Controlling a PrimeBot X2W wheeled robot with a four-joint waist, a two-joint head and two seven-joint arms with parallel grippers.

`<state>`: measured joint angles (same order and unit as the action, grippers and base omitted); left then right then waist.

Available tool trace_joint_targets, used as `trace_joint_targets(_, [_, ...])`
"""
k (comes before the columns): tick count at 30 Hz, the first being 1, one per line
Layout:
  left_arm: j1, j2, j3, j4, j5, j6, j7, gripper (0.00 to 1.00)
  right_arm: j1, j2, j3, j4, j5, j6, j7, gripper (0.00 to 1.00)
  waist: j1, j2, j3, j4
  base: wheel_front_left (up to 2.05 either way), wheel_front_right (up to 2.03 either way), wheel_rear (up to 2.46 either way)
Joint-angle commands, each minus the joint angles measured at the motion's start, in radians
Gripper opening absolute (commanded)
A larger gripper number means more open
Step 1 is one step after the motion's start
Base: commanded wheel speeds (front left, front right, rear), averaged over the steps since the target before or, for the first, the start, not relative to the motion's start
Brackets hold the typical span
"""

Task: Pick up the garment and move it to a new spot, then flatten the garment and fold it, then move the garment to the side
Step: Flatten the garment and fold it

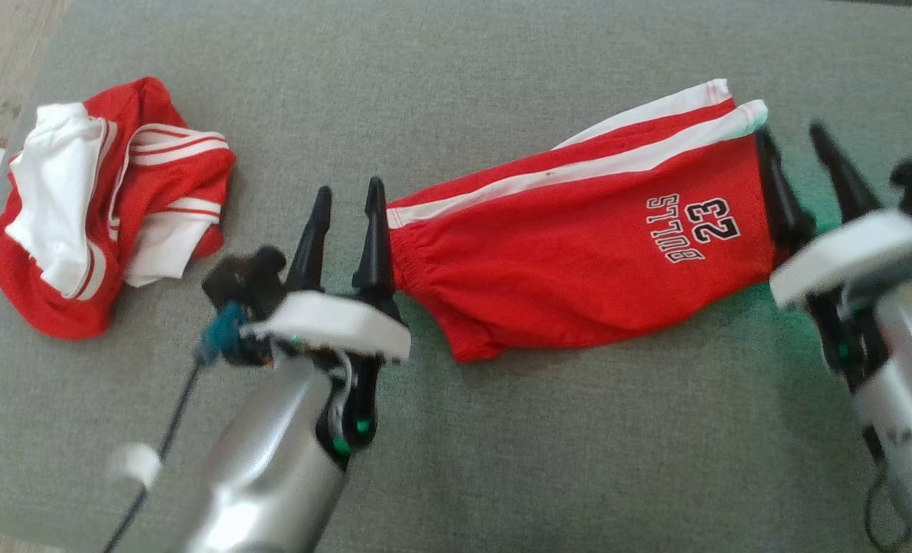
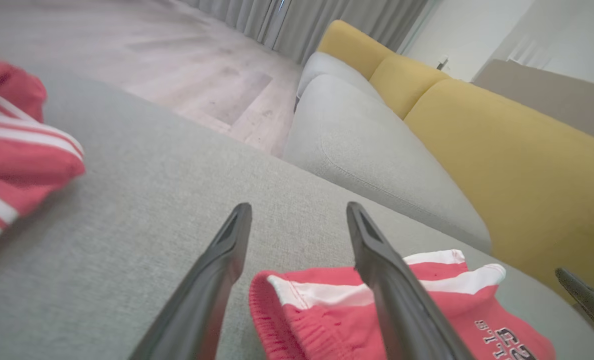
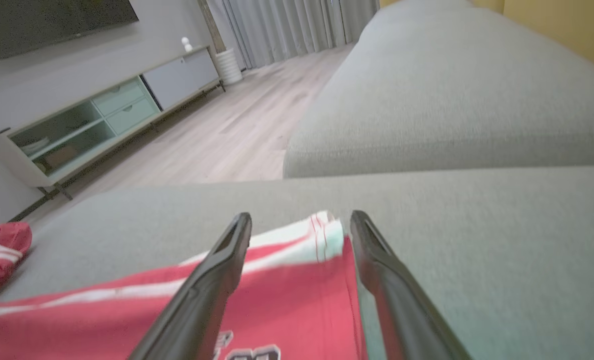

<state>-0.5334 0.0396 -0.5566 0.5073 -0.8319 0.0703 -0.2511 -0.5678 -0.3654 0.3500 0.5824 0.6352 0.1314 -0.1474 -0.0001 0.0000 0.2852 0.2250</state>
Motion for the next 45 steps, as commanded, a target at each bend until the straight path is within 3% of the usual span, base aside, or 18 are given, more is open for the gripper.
trace_joint_targets(1, [0.030, 0.012, 0.048, -0.054, 0.063, 0.018, -0.010, 1.00, 0.029, -0.026, 0.018, -0.036, 0.018, -0.001, 0.003, 1.00, 0.0001, 0.0000, -0.010, -0.005, 0.00, 0.00, 0.00])
trace_joint_targets(5, [0.168, 0.012, 0.117, -0.228, 0.323, 0.084, -0.010, 1.00, 0.080, -0.082, 0.011, -0.036, 0.054, -0.001, 0.011, 1.00, 0.0001, 0.0000, -0.016, 0.002, 0.00, 0.00, 0.00])
trace_joint_targets(9, [0.283, 0.011, 0.122, -0.377, 0.504, 0.118, -0.011, 1.00, 0.075, -0.107, -0.003, 0.017, 0.060, -0.001, 0.037, 1.00, 0.0001, 0.0000, -0.010, 0.034, 0.00, 0.00, 0.00])
trace_joint_targets(20, [0.394, 0.011, 0.053, -0.490, 0.651, 0.179, -0.011, 1.00, -0.003, -0.085, 0.033, 0.246, 0.075, -0.001, 0.128, 1.00, 0.0001, 0.0000, -0.002, 0.147, 0.00, 0.00, 0.00])
trace_joint_targets(21, [0.399, 0.011, 0.049, -0.490, 0.652, 0.182, -0.011, 1.00, -0.003, -0.076, 0.040, 0.259, 0.084, -0.001, 0.136, 0.93, 0.0001, 0.0000, -0.004, 0.151, 0.00, 0.00, 0.00])
trace_joint_targets(22, [0.404, 0.011, 0.047, -0.490, 0.655, 0.185, -0.011, 1.00, -0.005, -0.069, 0.048, 0.268, 0.090, -0.001, 0.138, 0.74, 0.0001, 0.0000, -0.006, 0.153, 0.00, 0.00, 0.00])
trace_joint_targets(24, [0.410, 0.011, 0.046, -0.489, 0.658, 0.190, -0.011, 1.00, -0.008, -0.061, 0.067, 0.281, 0.096, -0.001, 0.135, 0.18, 0.0001, 0.0000, -0.011, 0.155, 0.00, 0.00, 0.00])
trace_joint_targets(25, [0.414, 0.011, 0.045, -0.484, 0.666, 0.193, -0.011, 1.00, -0.010, -0.053, 0.082, 0.291, 0.107, -0.001, 0.128, 0.00, 0.0001, 0.0000, -0.017, 0.153, 0.00, 0.00, 0.00])
trace_joint_targets(34, [0.432, 0.011, 0.069, -0.469, 0.684, 0.184, -0.011, 1.00, -0.020, -0.068, 0.105, 0.320, 0.155, -0.001, 0.034, 0.00, 0.0001, 0.0000, -0.061, 0.066, 0.00, 0.00, 0.00])
trace_joint_targets(45, [0.447, 0.011, 0.088, -0.456, 0.691, 0.164, -0.011, 1.00, -0.008, -0.209, 0.103, 0.349, 0.185, -0.001, 0.010, 0.00, 0.0001, 0.0000, -0.102, -0.063, 0.00, 0.00, 0.00])
